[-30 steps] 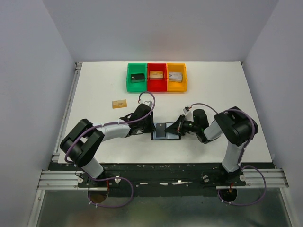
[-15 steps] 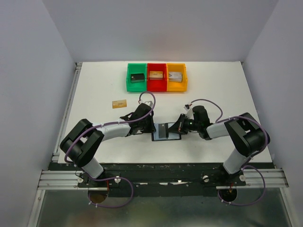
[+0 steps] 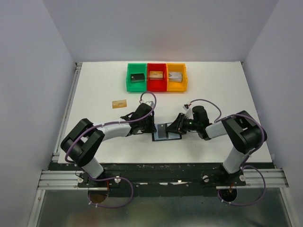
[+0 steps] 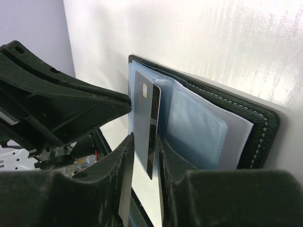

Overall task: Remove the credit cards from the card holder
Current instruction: Remove the credit card from the card holder.

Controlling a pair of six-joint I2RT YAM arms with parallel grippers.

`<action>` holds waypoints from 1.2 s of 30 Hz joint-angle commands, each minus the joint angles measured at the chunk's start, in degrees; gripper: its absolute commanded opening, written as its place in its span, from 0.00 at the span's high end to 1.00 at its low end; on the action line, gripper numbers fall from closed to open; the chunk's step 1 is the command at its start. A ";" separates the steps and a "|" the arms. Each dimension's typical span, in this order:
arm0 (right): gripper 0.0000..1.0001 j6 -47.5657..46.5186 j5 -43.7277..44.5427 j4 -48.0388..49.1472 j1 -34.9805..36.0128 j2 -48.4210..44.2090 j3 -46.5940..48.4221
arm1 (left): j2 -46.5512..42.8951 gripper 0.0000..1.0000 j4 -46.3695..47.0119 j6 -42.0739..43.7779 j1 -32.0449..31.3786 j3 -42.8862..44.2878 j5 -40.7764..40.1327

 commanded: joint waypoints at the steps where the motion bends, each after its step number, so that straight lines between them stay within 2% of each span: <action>1: 0.66 3.62 -2.52 7.86 0.17 2.84 -0.17 | 1.90 1.00 0.42 -0.05 -0.32 0.88 1.69; 9: 0.66 7.84 -4.45 15.77 0.17 6.09 -0.96 | 3.22 1.00 2.44 -0.58 -0.32 0.01 2.92; 13: 0.66 8.11 -5.24 16.48 0.17 6.80 -0.70 | 3.66 1.00 3.32 -0.93 -0.23 -0.17 3.45; 24: 0.65 0.03 -0.32 1.73 0.08 3.90 0.01 | 3.13 1.00 4.03 -1.55 -0.23 -1.31 2.92; 31: 0.58 -1.38 0.20 -1.08 0.08 4.25 1.15 | 3.66 1.00 4.47 -1.73 -0.23 -1.31 3.36; 33: 0.58 -1.13 -0.06 0.39 0.08 4.42 0.71 | 3.75 1.00 4.73 -1.90 -0.23 -1.31 3.54; 36: 0.59 2.03 -1.28 7.58 0.17 5.21 -0.87 | 4.19 1.00 4.90 -1.81 -0.23 -1.31 3.89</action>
